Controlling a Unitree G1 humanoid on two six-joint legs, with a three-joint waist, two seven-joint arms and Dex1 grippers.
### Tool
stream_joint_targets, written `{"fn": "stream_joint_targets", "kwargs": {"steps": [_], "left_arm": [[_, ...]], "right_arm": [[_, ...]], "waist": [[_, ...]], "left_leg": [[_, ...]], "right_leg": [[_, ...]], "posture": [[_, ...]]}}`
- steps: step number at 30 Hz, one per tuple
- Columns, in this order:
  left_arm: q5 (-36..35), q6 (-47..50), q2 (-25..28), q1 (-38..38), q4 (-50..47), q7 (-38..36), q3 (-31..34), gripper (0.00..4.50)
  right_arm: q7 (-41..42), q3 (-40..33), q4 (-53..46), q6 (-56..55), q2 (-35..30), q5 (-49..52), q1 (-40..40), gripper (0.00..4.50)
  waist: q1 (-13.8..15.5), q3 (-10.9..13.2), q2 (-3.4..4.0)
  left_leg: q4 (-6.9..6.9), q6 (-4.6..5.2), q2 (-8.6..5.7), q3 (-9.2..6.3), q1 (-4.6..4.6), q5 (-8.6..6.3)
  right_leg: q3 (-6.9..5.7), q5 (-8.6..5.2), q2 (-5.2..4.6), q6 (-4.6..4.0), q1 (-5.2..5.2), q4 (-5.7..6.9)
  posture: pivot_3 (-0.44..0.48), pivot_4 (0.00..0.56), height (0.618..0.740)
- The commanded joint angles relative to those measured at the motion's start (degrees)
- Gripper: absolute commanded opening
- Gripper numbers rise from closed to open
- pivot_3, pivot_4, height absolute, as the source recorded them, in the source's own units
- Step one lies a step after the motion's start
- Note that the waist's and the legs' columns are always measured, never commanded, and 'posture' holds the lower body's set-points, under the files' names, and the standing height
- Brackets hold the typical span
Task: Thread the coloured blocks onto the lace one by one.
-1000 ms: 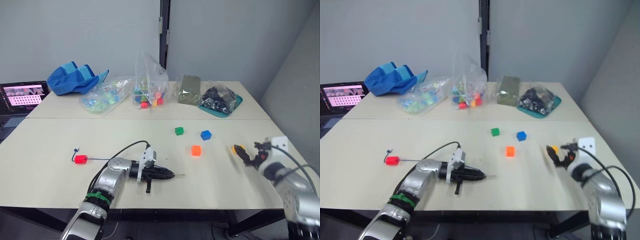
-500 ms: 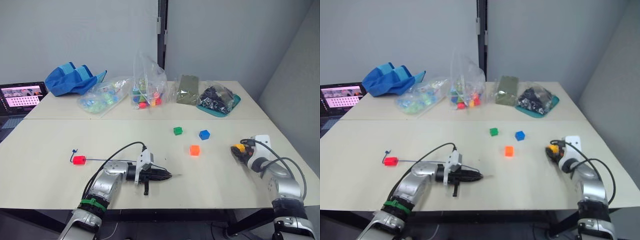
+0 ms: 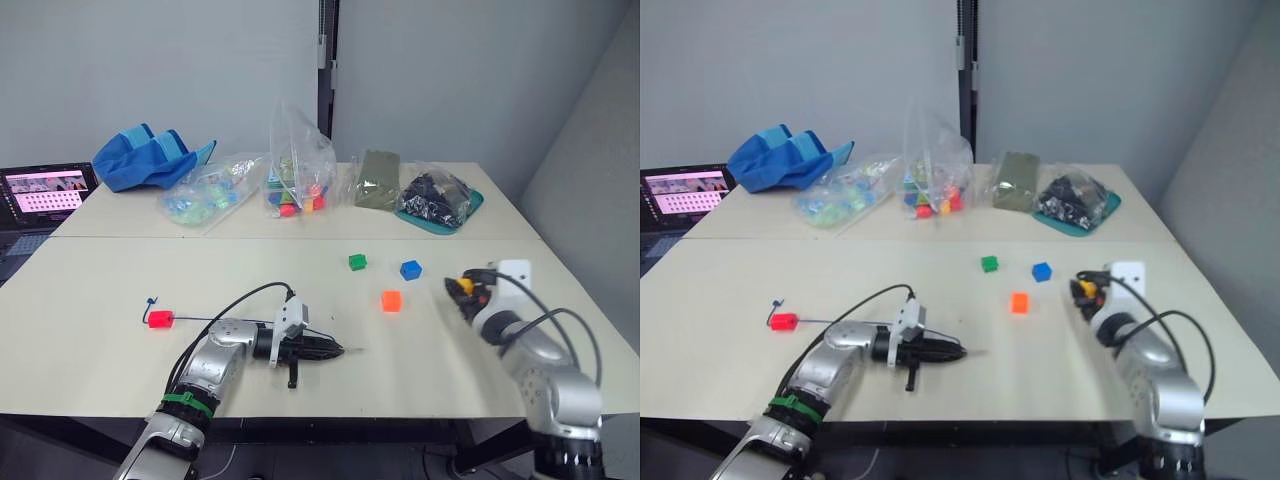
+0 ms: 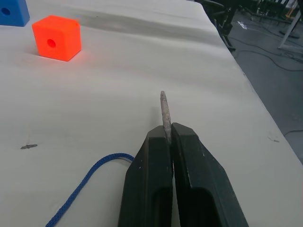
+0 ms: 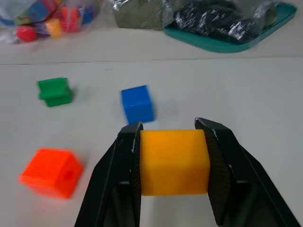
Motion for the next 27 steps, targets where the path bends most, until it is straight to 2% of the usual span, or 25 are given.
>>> {"fn": "stream_joint_targets", "kwargs": {"steps": [1,4,8,12,15,16,19,21,24,25,27], "left_arm": [[-0.1,-1.2,-0.8,-1.4,1.1,-0.4,0.0,0.00],[-0.1,-1.6,-1.2,-2.1,1.9,-1.0,0.0,0.00],[0.2,-2.1,-1.8,-2.9,3.0,-2.0,-0.3,0.00],[0.5,-2.6,-2.1,-3.8,4.2,-2.8,-0.6,0.00],[0.6,-2.7,-2.3,-4.1,4.8,-3.3,-0.5,0.00],[0.6,-2.7,-2.3,-4.1,4.8,-3.4,-0.5,0.00],[0.6,-2.8,-2.3,-4.3,5.1,-3.6,-0.4,0.00],[0.6,-2.8,-2.3,-4.3,5.0,-3.6,-0.3,0.00],[0.5,-2.8,-2.5,-4.4,5.1,-3.5,-0.1,0.00],[0.5,-2.8,-2.5,-4.3,4.8,-3.3,-0.1,0.00],[0.5,-2.6,-2.6,-3.6,3.7,-3.0,-0.2,0.00]], "right_arm": [[-5.9,3.2,-10.8,6.0,5.5,1.6,5.6,1.21],[-8.6,6.2,-14.2,7.3,9.2,0.5,9.9,1.21],[-10.5,9.2,-14.3,7.1,10.9,-1.3,12.2,1.21],[-12.1,9.0,-14.5,6.7,13.9,-1.0,13.0,1.21],[-10.1,7.4,-17.6,6.6,11.4,-0.1,12.6,2.65],[-9.1,6.0,-19.1,7.0,10.5,1.5,12.3,2.85],[-6.6,2.7,-22.1,8.7,7.4,5.2,11.3,3.90],[-3.8,-0.6,-23.4,10.9,3.3,8.7,9.7,4.47],[0.7,-3.0,-23.4,14.0,-3.0,12.9,7.7,4.47],[7.5,-2.2,-22.9,13.9,-10.9,13.0,7.5,4.47],[26.2,0.1,-16.7,8.4,-30.2,10.3,5.5,4.47]], "waist": [[0.3,0.0,0.00],[0.2,0.0,0.00],[0.1,0.0,0.00],[0.1,0.0,-0.01],[0.0,0.0,-0.01],[0.0,0.0,-0.01],[0.1,0.0,-0.02],[0.1,0.0,-0.02],[0.0,0.0,-0.03],[0.0,0.0,-0.02],[0.1,0.1,0.09]], "left_leg": [[-0.01,0.00,0.00,-0.01,0.00,0.00],[-0.01,0.00,0.00,-0.01,-0.08,0.00],[0.01,0.00,0.00,-0.02,-0.11,0.00],[-0.01,0.00,0.01,-0.02,-0.12,0.00],[-0.01,0.00,0.00,-0.02,-0.12,0.00],[-0.01,0.00,0.00,-0.02,-0.14,0.00],[-0.02,0.00,0.00,-0.02,-0.17,0.00],[-0.01,0.00,0.01,-0.02,-0.18,0.00],[-0.02,0.00,0.01,-0.02,-0.17,0.00],[-0.01,0.01,0.01,-0.02,-0.17,0.00],[0.01,0.01,-0.05,0.00,-0.21,0.00]], "right_leg": [[-0.02,0.00,0.00,0.00,0.00,0.00],[-0.01,0.00,0.00,0.00,-0.07,0.00],[-0.04,0.01,0.00,0.01,-0.11,0.00],[-0.03,0.01,-0.01,0.01,-0.13,-0.01],[-0.03,0.01,-0.01,0.01,-0.14,0.00],[-0.03,0.01,-0.01,0.01,-0.15,-0.01],[-0.04,0.01,-0.01,0.01,-0.18,0.00],[-0.03,0.01,-0.01,0.01,-0.17,-0.01],[-0.04,0.01,0.00,0.01,-0.17,-0.01],[-0.03,0.01,0.00,0.01,-0.17,-0.01],[0.00,0.01,-0.05,0.02,-0.18,-0.04]], "posture": [[0.000,0.150,0.740],[0.000,0.150,0.740],[0.000,0.150,0.740],[0.000,0.150,0.740],[0.000,0.150,0.740],[0.000,0.150,0.740],[0.000,0.150,0.740],[0.000,0.150,0.740],[0.000,0.150,0.740],[0.000,0.150,0.740],[0.000,0.150,0.740]]}}
